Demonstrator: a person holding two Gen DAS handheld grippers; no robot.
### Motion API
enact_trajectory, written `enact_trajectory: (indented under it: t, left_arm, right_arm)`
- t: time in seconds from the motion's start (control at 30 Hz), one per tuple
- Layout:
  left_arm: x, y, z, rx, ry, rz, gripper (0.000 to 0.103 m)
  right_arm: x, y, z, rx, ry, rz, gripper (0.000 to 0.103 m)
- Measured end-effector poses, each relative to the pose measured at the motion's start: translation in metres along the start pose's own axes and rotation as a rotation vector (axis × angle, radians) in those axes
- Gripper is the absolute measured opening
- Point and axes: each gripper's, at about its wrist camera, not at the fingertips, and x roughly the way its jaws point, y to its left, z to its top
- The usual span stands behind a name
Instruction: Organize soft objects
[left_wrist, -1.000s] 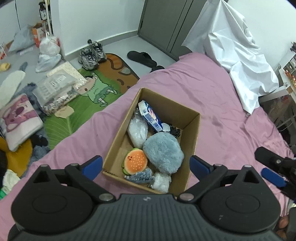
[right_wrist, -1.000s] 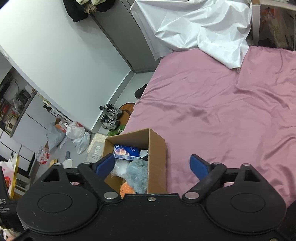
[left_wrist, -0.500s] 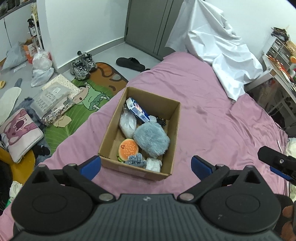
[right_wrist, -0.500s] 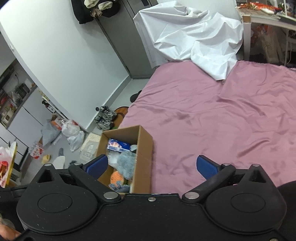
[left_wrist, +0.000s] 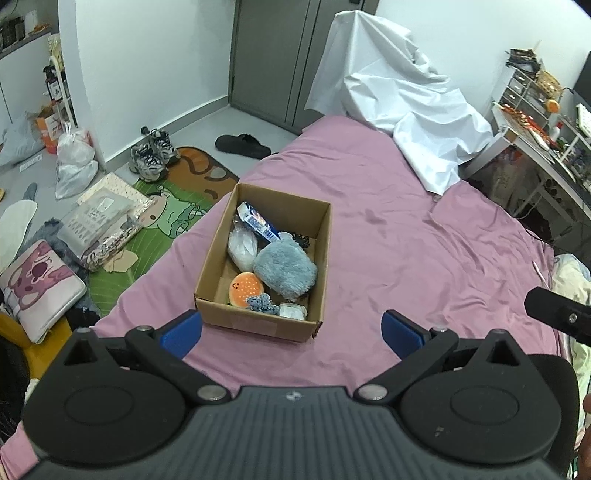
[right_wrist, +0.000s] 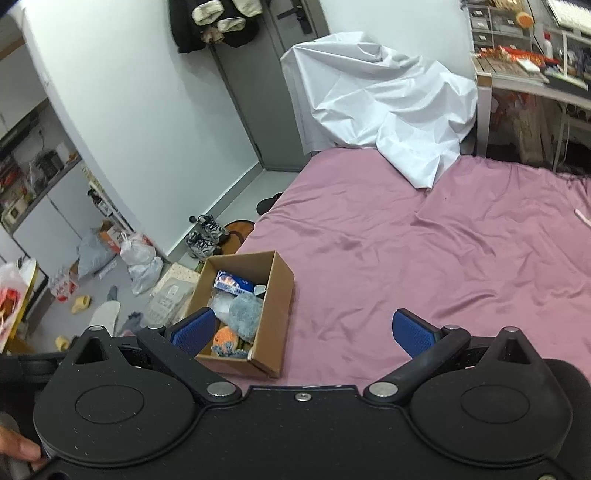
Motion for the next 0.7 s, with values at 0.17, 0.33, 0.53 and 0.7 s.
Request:
enact_trajectory:
  t: [0.17, 0.33, 0.53, 0.7]
  left_arm:
    - [-0.019, -0.002, -0.006, 0.014, -0.031, 0.007, 0.103]
    - [-0.040, -0.006, -0.010, 0.030, -0.067, 0.012, 0.103]
    - [-0.056, -0.009, -0.017, 0.050, -0.101, 0.006, 0.103]
    - [-0.063, -0.008, -0.023, 0.040, -0.110, 0.015, 0.103]
  right_arm:
    - [-0.014, 0.005, -0.003, -0.022, -0.017, 0.012, 0.103]
    - [-0.027, 0.011, -0.009, -0.051, -0.028, 0.009, 0.103]
    - [-0.047, 0.016, -0.015, -0.084, -0.064, 0.022, 0.103]
    - [-0.059, 0.021, -0.017, -0.112, -0.092, 0.023, 0.103]
